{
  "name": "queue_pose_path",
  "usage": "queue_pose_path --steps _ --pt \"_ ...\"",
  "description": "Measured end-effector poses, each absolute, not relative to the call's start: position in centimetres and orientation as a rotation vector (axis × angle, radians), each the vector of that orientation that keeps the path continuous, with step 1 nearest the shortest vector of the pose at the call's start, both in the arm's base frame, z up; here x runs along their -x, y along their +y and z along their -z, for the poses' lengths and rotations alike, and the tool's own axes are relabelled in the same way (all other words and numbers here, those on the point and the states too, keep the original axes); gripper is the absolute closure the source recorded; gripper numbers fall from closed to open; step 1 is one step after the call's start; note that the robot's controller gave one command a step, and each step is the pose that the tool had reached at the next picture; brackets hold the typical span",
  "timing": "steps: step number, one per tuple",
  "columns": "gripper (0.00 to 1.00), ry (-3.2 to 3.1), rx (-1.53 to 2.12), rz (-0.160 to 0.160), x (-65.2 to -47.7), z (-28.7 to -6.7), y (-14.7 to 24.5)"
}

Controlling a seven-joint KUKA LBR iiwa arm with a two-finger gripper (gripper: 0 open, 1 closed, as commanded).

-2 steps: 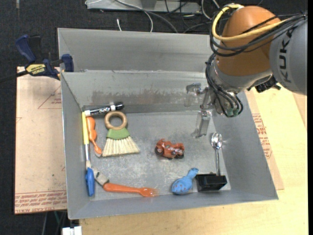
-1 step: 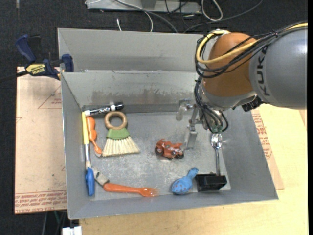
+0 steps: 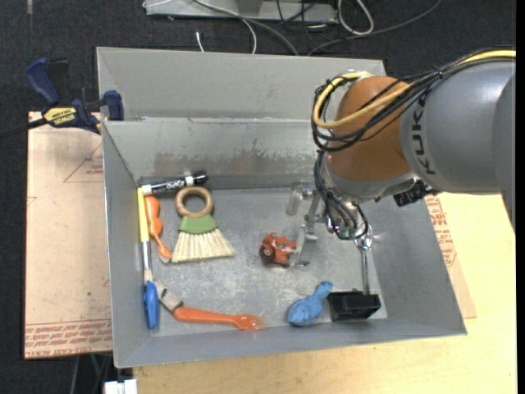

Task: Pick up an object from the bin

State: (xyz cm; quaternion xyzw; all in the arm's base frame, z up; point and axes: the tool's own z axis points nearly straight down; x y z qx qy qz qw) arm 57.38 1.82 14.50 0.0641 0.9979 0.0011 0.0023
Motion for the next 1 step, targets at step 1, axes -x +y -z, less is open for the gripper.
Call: queue_pose_path --steps 1 --pt "0.00 3.123 -0.297 -0.005 -57.61 -13.02 1.75"
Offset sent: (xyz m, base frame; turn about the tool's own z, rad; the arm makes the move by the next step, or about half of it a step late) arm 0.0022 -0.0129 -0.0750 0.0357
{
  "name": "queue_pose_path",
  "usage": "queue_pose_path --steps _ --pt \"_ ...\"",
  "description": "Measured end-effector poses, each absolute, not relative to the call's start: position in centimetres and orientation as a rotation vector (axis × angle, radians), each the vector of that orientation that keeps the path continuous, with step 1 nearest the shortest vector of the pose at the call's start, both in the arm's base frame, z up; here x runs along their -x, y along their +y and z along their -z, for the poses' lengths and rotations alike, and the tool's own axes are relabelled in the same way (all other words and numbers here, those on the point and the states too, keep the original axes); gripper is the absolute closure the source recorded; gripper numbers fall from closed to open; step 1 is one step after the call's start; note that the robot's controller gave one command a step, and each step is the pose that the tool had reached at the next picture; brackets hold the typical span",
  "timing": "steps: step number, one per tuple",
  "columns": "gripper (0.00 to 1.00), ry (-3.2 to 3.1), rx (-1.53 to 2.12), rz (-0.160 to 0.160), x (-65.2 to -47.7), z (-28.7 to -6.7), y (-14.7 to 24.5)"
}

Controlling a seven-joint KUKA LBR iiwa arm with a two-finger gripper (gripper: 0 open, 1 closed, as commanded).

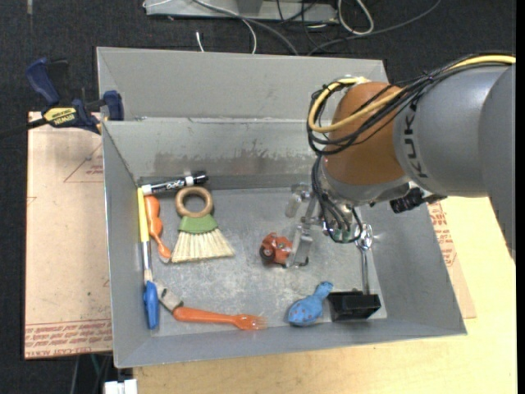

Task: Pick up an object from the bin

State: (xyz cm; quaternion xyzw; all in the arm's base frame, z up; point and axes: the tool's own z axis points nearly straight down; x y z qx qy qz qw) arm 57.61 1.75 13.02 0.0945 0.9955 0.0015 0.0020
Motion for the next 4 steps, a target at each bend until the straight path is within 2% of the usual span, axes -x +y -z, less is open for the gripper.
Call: queue_pose_path --steps 1,2,3,4 --pt "0.00 3.124 -0.259 -0.006 -57.5 -6.7 0.5" --pt "1.00 3.060 -0.648 -0.011 -56.8 -7.0 1.6" --pt "1.00 3.059 -0.649 -0.011 -56.8 -7.0 1.6" --pt "1.00 3.063 -0.647 -0.011 -56.7 -8.5 1.6"
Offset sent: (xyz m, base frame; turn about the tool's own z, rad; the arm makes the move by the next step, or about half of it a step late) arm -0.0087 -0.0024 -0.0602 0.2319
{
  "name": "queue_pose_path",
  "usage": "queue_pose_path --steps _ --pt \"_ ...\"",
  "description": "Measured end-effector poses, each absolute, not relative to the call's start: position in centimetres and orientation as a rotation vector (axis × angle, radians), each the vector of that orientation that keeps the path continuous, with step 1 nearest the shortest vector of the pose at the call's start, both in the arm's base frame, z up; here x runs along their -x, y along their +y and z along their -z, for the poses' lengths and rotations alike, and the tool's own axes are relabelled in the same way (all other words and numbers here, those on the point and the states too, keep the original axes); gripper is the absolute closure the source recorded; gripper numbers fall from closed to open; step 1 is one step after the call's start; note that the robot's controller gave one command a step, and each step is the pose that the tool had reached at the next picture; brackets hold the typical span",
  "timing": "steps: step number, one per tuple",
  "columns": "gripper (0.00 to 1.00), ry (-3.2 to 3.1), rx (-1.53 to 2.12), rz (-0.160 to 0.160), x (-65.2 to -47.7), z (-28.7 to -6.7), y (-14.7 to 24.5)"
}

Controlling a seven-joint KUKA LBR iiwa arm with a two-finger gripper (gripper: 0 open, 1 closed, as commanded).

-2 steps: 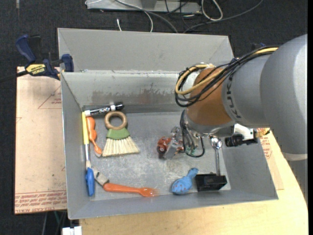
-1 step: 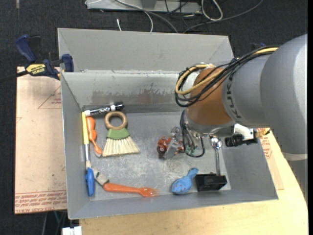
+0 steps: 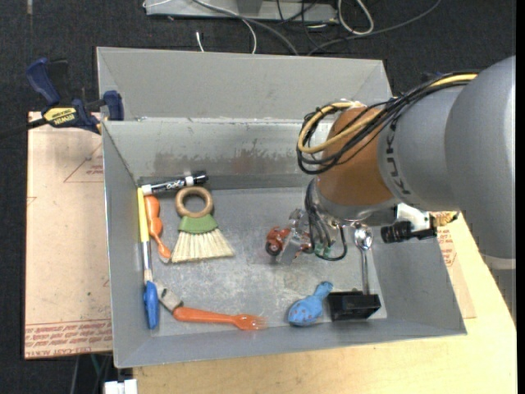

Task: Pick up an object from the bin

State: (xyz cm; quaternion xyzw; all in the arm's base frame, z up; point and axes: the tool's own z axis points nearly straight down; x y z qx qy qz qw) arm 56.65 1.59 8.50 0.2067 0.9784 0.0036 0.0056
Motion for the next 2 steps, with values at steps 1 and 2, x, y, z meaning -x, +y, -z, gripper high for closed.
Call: queue_pose_path --steps 1,2 --pt "1.00 3.060 -0.644 -0.013 -56.7 -9.9 1.6" --pt "1.00 3.061 -0.642 -0.014 -56.7 -11.0 1.6"
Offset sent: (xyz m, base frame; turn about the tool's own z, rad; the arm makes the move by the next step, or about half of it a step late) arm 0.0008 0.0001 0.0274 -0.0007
